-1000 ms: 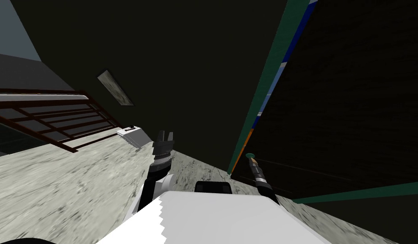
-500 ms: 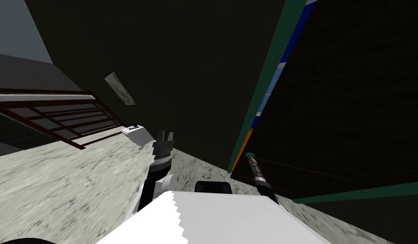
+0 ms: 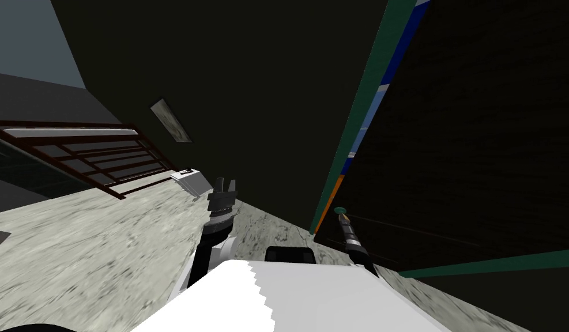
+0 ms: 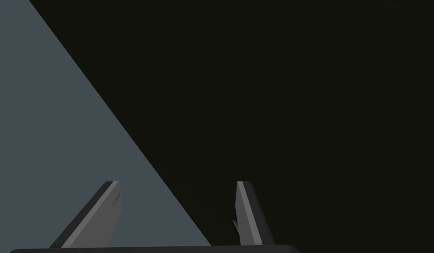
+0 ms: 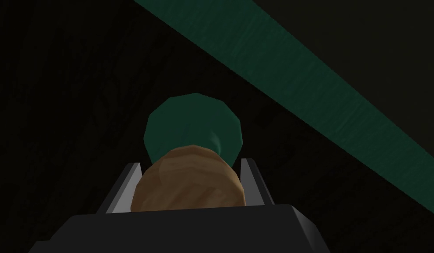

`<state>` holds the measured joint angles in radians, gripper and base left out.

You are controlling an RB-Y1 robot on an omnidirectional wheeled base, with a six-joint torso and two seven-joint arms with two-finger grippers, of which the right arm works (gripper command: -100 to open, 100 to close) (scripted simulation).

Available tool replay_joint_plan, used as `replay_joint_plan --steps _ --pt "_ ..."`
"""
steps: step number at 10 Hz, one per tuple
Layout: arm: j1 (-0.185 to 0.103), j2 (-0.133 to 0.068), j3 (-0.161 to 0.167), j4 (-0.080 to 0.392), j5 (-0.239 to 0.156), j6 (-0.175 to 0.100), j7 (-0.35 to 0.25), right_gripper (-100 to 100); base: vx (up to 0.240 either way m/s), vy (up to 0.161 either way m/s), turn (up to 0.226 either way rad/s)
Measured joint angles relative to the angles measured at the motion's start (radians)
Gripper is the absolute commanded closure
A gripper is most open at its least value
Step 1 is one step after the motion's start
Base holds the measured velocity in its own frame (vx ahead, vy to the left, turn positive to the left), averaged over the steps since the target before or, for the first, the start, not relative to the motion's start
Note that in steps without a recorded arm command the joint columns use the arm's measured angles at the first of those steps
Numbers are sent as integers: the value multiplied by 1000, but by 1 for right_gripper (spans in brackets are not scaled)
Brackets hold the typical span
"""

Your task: Pull the door open

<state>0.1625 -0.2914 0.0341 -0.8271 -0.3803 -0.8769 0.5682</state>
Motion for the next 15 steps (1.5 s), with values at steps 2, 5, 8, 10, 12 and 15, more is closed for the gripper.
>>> replay_joint_plan --steps 2,5,8,10,12,15 --pt "-5 2 0 2 -5 2 -48 100 -50 -9 35" --pt "-15 5 0 12 -10 2 -111 100 -42 -9 34" --pt "-24 8 -1 16 -20 6 -187 100 -55 -13 53" --pt "-33 11 -1 26 -24 4 -234 100 -47 -5 35" --pt "-39 12 -2 30 -29 6 -278 100 -46 -9 36" --pt "-51 16 -3 37 -38 9 -354 100 -57 -14 52"
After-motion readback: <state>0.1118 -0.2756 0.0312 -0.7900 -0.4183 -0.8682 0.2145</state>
